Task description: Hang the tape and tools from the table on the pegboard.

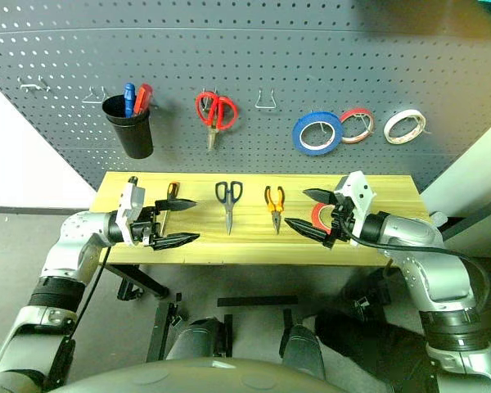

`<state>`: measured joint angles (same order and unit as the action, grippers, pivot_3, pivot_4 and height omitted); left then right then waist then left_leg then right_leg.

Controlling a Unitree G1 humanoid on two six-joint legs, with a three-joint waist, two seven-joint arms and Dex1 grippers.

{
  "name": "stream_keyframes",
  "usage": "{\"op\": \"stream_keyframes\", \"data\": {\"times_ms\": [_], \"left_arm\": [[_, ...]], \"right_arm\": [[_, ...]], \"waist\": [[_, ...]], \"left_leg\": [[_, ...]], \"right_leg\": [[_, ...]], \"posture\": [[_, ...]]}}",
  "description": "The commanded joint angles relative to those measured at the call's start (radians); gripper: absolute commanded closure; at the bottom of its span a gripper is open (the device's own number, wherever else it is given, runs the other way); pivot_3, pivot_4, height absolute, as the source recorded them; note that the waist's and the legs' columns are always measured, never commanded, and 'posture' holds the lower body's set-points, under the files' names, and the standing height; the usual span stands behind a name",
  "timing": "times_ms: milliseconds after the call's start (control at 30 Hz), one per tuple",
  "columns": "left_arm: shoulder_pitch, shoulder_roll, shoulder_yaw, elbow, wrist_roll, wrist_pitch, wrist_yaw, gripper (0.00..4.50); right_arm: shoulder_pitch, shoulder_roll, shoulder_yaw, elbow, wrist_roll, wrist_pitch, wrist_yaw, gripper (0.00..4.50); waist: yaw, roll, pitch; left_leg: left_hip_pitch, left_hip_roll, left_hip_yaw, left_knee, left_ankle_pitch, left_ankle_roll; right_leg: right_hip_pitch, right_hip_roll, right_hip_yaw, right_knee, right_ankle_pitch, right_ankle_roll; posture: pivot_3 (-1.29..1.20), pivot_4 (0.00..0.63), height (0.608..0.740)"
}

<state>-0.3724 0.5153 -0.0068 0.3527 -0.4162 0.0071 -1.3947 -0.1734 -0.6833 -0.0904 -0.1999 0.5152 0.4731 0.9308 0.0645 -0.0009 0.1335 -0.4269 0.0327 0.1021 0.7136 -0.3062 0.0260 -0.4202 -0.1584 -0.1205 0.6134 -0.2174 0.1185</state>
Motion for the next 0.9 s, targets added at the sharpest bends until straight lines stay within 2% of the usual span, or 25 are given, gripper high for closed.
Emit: {"op": "stream_keyframes", "data": {"times_ms": [33, 467, 700, 900], "left_arm": [[-0.016, -0.001, 0.003, 0.003, 0.007, -0.016, -0.001, 0.13], [-0.018, -0.007, -0.009, -0.01, 0.02, -0.03, -0.005, 0.13], [-0.084, -0.047, -0.037, 0.081, 0.071, -0.076, 0.008, 0.13], [-0.137, -0.12, -0.074, 0.107, 0.104, -0.095, 0.034, 0.13]], "right_arm": [[-0.023, -0.003, -0.013, -0.001, -0.007, -0.029, 0.008, 0.0], [0.032, 0.011, 0.009, -0.02, -0.029, -0.018, -0.035, 0.0], [0.002, -0.006, 0.023, 0.026, -0.1, 0.034, -0.106, 0.0], [-0.033, -0.039, 0.05, 0.072, -0.159, 0.116, -0.137, 0.0]], "waist": [[0.0, 0.0, 0.0], [0.0, 0.0, 0.0], [0.001, 0.0, 0.01], [-0.002, 0.0, 0.044]], "left_leg": [[0.0, 0.0, 0.0, 0.0, 0.0, 0.0], [0.0, 0.0, 0.0, 0.0, 0.0, -0.001], [0.0, 0.0, -0.001, 0.0, 0.0, 0.0], [-0.001, 0.0, 0.0, 0.0, 0.0, 0.0]], "right_leg": [[0.0, 0.0, 0.0, 0.0, 0.0, 0.0], [0.0, 0.0, 0.0, 0.0, 0.0, 0.0], [0.0, 0.0, 0.0, 0.0, 0.0, 0.0], [-0.001, 0.0, 0.001, 0.0, 0.0, 0.0]], "posture": [[0.15, 0.136, 0.711], [0.13, 0.118, 0.711], [0.13, 0.168, 0.711], [0.11, 0.234, 0.711]]}}
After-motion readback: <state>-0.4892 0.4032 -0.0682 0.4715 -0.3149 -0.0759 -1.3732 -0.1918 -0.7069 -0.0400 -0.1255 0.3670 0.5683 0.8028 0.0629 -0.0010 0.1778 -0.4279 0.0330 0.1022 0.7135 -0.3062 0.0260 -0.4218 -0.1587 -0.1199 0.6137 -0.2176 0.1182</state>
